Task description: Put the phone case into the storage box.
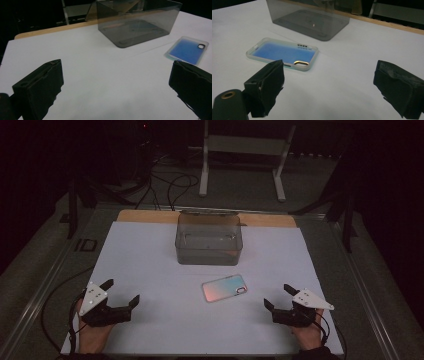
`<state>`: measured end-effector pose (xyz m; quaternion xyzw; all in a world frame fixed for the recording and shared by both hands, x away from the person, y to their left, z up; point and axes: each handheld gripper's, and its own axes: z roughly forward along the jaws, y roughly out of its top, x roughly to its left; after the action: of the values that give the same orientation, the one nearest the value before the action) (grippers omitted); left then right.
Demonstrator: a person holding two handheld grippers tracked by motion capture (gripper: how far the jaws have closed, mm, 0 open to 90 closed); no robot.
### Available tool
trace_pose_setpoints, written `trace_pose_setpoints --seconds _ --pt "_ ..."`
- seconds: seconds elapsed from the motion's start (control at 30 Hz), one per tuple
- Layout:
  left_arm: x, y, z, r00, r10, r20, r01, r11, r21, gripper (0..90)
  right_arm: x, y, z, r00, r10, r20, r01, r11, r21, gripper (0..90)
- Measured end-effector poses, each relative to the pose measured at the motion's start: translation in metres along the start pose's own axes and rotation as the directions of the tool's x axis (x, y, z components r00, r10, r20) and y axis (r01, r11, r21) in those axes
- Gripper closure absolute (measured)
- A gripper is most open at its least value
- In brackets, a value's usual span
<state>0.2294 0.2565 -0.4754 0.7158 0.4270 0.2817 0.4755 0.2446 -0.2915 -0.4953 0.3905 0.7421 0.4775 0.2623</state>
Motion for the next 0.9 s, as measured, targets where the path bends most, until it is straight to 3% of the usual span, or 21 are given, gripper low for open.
trace_pose_setpoints --seconds 0.33,0.9 --pt "-0.002 0.0 0.007 0.9998 -0.019 -0.001 0.019 0.9992 0.035 0.9 0.0 -0.001 0.002 1.0 0.002 0.006 -0.002 1.0 0.007 9.9" --pt "-0.015 0.02 0.019 0.9973 0.039 0.062 -0.042 0.998 0.047 1.0 -0.002 -0.002 0.003 0.9998 0.021 -0.001 -0.021 1.0 -0.002 9.9"
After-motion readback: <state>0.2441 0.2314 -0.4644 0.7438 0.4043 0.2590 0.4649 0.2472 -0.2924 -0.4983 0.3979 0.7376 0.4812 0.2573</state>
